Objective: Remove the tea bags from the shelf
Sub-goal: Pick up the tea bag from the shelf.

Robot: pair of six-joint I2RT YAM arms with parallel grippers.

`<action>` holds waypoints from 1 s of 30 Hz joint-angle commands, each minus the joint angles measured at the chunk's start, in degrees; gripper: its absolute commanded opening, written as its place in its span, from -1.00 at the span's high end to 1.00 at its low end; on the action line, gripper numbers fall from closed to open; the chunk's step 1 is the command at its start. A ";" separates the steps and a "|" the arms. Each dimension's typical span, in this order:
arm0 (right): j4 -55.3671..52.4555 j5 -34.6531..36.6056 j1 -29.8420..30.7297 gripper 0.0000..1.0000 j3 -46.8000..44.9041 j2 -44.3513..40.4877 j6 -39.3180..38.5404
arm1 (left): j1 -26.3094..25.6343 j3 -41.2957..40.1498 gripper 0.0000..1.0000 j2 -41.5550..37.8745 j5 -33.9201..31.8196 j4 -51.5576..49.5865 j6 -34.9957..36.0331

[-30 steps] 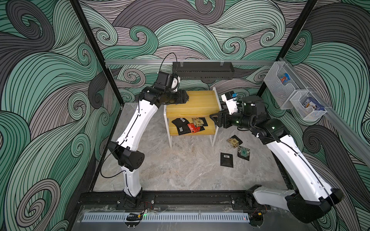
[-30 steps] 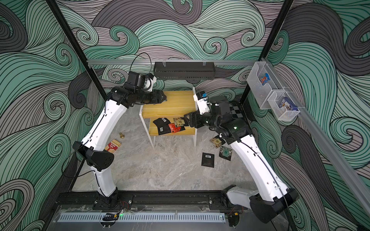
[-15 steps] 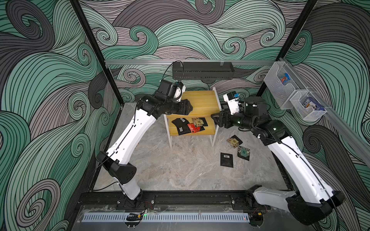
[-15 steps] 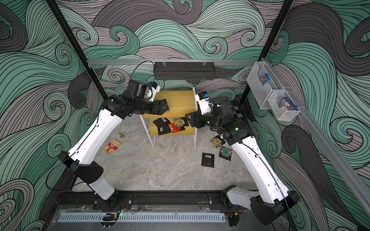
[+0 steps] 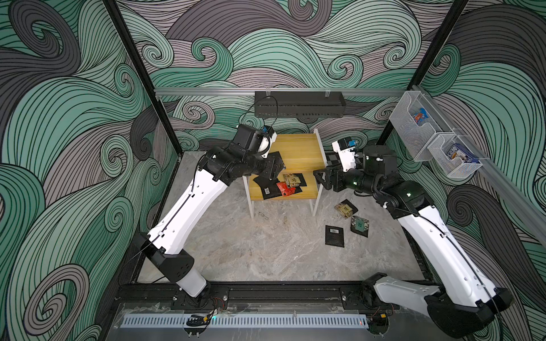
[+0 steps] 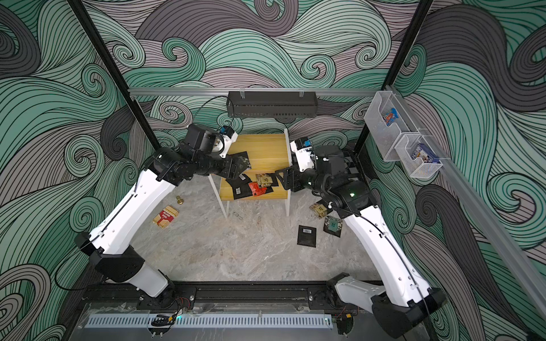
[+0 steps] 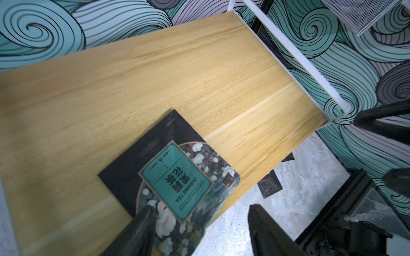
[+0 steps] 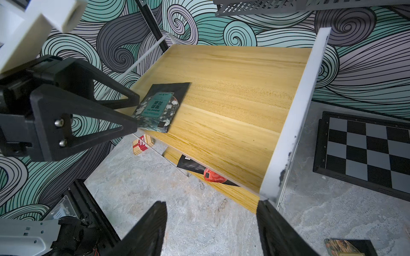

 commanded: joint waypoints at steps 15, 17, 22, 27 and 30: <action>1.65 -0.91 -0.34 -0.37 -1.11 0.16 -0.01 | -5.98 -10.48 -0.35 -4.14 -12.94 3.96 14.28; 1.80 -0.65 -0.34 -0.36 -1.24 0.09 0.11 | -6.72 -11.39 -0.28 -4.38 -14.58 4.08 15.05; 1.99 0.14 -0.52 -0.37 -1.65 -0.23 0.20 | -9.03 -13.71 -0.02 -5.17 -18.71 4.68 17.27; 2.35 0.54 -0.76 -0.37 -2.01 -0.27 0.31 | -10.27 -14.81 0.24 -6.38 -19.74 4.87 17.94; 2.53 0.51 -0.96 -0.37 -2.27 -0.35 0.46 | -10.70 -15.45 0.31 -7.21 -19.80 4.88 18.03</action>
